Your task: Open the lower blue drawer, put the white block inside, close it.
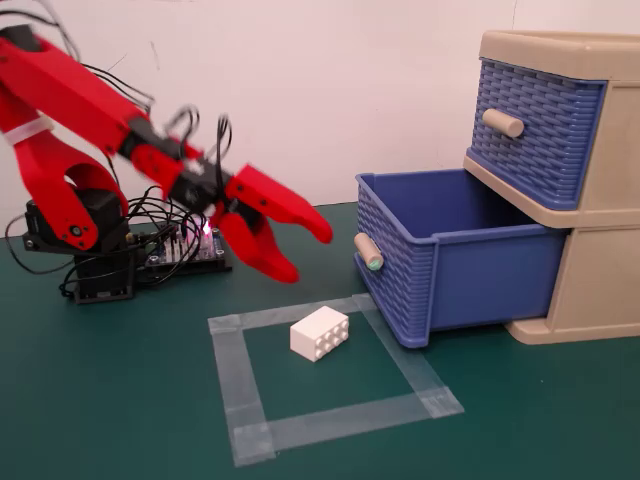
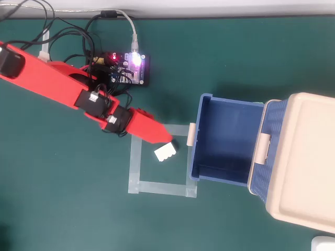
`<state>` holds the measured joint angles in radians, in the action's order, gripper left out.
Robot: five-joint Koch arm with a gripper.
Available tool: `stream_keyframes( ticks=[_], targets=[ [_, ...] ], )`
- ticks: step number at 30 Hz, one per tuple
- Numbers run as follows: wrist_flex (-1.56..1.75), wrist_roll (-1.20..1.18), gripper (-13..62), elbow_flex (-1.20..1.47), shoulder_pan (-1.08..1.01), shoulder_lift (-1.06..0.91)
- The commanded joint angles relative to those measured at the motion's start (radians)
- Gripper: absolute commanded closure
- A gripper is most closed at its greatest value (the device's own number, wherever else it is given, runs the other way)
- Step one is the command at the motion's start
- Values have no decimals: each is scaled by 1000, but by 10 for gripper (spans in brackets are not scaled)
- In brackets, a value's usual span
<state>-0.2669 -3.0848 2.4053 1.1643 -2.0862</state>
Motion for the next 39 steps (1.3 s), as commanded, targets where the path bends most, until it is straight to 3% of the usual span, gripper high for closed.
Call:
stream_keyframes(
  ticks=[1,5,13,24,39],
  targets=[
    [-515,-71,150,-242,-54,-15],
    [-910,-89,152,-629,-184,250],
    [-916,-227,154,-862,-252,640],
    [-914,-227,153,-1003,-238,802],
    [-928,-230,166,-999,-117,862]
  ],
)
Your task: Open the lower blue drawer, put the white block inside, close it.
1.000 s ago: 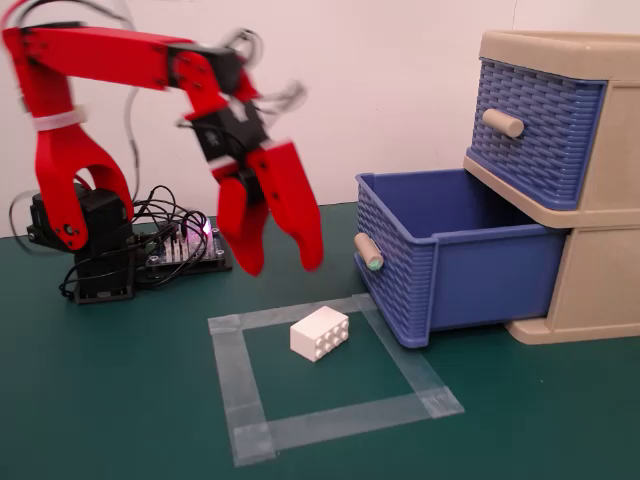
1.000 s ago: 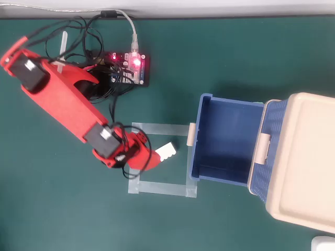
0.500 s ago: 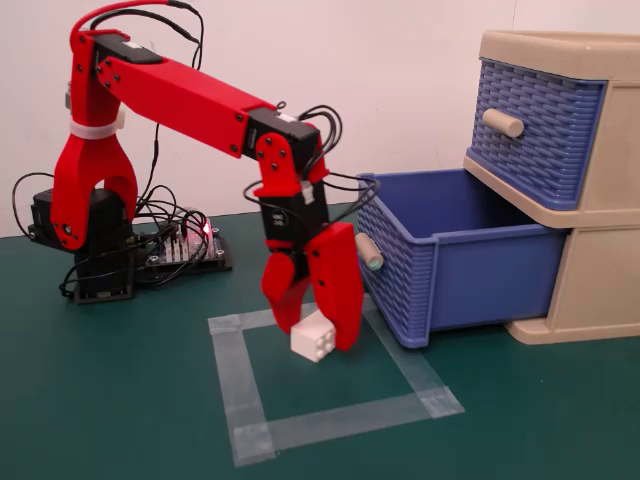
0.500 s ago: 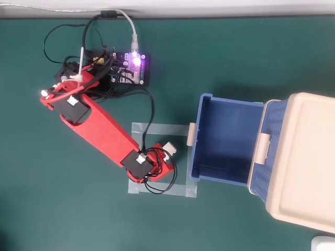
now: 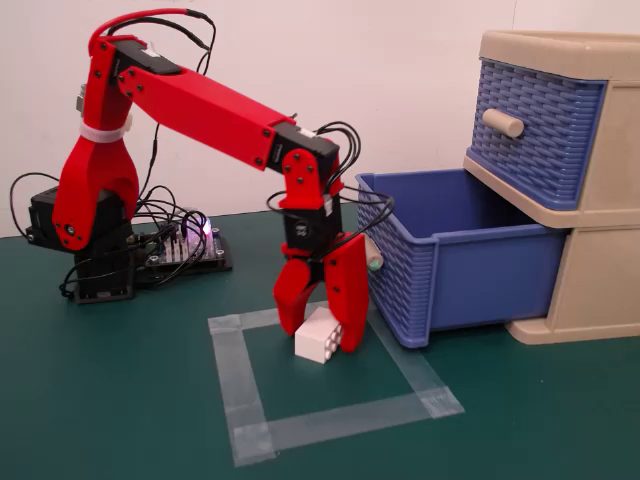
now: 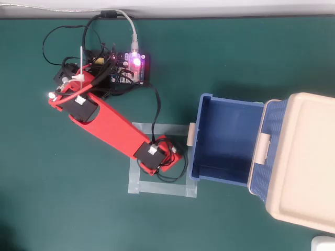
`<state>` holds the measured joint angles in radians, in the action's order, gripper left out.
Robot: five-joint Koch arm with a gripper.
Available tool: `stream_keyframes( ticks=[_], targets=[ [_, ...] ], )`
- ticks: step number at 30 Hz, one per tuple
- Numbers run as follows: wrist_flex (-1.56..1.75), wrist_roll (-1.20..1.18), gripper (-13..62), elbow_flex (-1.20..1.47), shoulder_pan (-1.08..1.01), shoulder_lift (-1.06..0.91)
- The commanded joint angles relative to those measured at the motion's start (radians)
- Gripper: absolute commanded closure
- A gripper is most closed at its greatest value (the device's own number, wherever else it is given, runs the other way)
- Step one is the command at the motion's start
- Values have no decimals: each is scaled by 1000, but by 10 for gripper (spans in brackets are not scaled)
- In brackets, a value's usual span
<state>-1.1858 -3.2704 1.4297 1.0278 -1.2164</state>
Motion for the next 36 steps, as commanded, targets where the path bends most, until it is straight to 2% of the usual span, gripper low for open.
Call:
stream_keyframes(
  ticks=[1,3,6,8,12,14,15,20,22,25,29,36],
  targets=[
    [-11,-43,178,-21,23,-8],
    [-14,-35,247,-20,26,-9],
    [-61,-31,434,-21,26,-15],
    [-135,-29,510,-26,25,-18],
    [-213,-26,524,-26,17,-25],
    [-232,-23,577,-26,11,-31],
    [-245,-20,575,-29,6,-44],
    [-282,60,574,-69,-6,-229],
    [-322,63,575,-132,0,-334],
    [-396,58,574,-299,48,-391],
    [-390,-23,574,-494,279,-365],
    [-284,-146,574,-838,423,-58]
  ],
)
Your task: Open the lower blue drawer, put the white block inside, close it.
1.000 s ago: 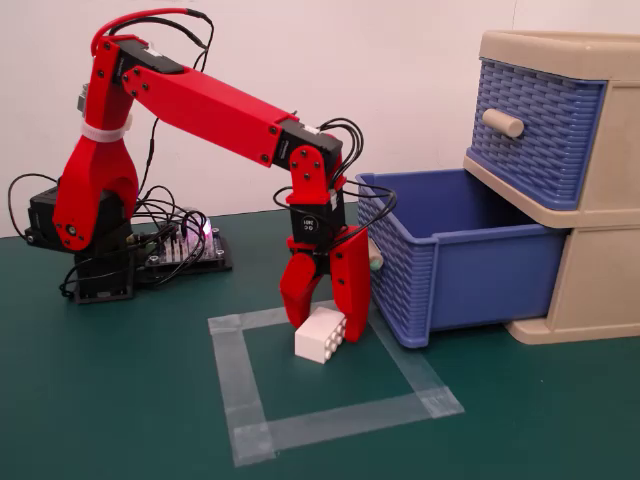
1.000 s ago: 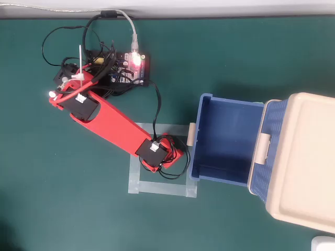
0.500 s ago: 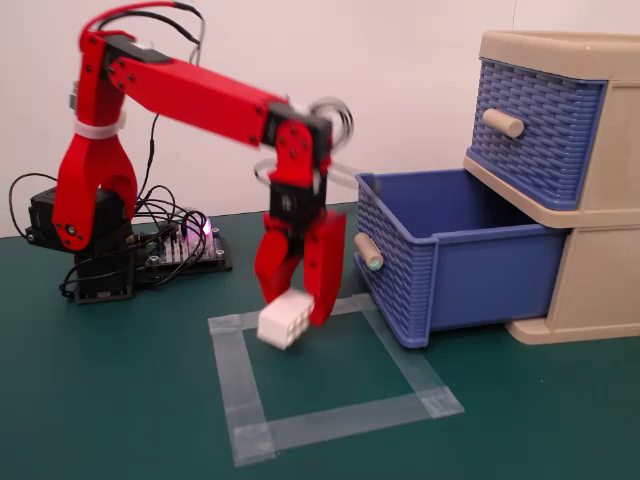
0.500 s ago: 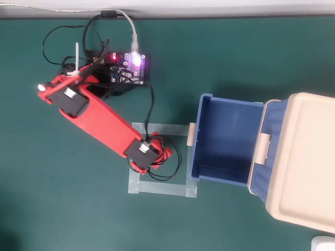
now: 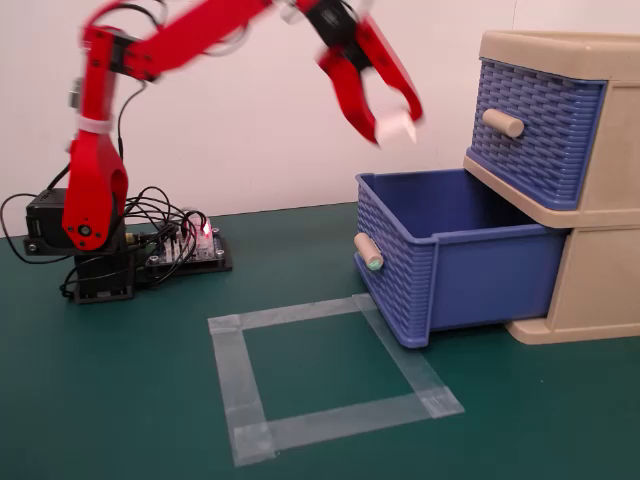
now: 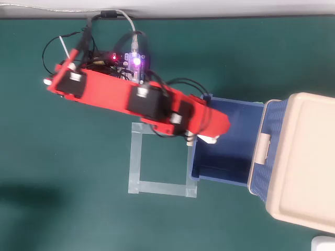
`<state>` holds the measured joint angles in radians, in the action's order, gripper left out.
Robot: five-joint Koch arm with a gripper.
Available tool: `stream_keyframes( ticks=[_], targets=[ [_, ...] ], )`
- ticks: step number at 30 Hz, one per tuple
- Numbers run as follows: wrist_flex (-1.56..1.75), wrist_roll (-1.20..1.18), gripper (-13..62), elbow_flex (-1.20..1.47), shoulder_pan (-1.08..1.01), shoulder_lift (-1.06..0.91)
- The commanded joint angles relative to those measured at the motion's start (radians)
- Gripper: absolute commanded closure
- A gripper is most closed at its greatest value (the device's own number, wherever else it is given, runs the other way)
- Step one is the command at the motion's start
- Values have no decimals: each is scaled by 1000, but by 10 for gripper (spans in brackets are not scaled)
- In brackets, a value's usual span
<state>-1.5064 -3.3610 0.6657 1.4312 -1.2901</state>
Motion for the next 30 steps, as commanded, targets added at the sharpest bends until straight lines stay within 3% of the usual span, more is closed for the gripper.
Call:
stream_keyframes(
  ticks=[1,5,6,9,10,16,21,30],
  targets=[
    [28,-58,573,-112,18,38],
    [20,-58,559,-135,11,55],
    [20,-58,502,-135,11,55],
    [26,-60,187,-137,8,54],
    [26,-61,156,-138,9,49],
    [-52,-58,151,-137,9,-117],
    [-480,0,153,-114,2,-245],
    [-351,373,157,275,-110,-124]
  ],
)
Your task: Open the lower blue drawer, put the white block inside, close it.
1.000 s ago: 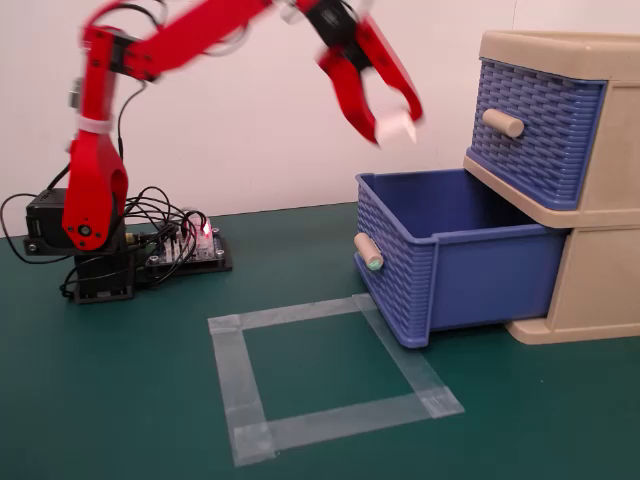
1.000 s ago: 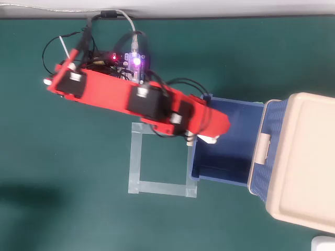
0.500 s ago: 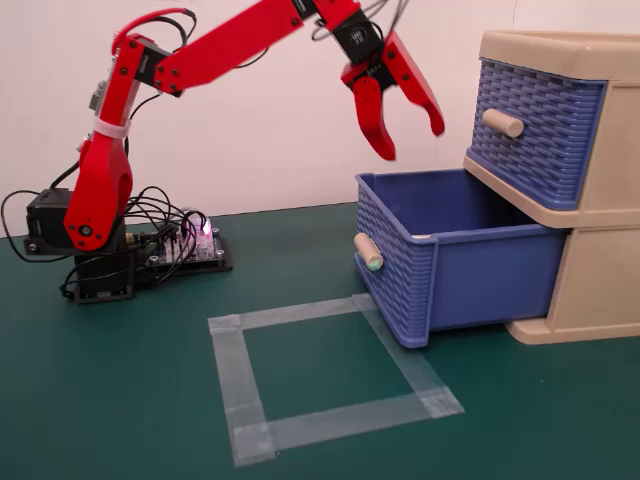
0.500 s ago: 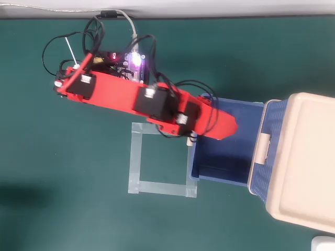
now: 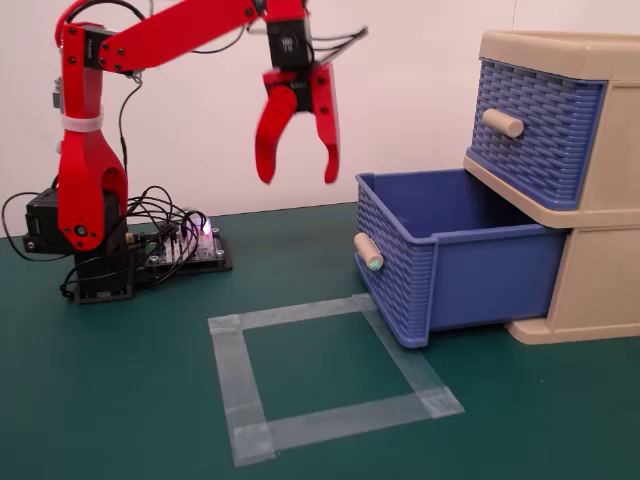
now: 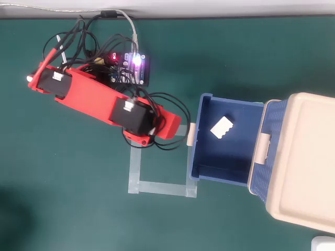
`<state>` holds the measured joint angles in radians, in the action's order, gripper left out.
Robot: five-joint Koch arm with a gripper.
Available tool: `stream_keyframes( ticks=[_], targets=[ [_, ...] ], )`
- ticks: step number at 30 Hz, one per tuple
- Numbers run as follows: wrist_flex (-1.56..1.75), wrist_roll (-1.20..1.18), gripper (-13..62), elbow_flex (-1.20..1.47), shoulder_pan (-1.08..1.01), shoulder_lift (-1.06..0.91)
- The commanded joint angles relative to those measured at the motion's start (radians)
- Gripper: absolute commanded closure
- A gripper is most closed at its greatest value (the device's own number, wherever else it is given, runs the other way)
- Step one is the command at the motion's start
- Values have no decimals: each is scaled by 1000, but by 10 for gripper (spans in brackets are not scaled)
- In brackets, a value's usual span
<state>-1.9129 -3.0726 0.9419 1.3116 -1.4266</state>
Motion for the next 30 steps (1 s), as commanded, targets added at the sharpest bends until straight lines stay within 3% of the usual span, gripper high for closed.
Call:
stream_keyframes(
  ticks=[1,10,21,25,30],
  targets=[
    [89,100,157,-3,8,40],
    [506,98,157,-186,11,330],
    [687,94,156,-834,60,695],
    [577,95,154,-908,57,713],
    [0,103,154,-907,38,499]
  ],
)
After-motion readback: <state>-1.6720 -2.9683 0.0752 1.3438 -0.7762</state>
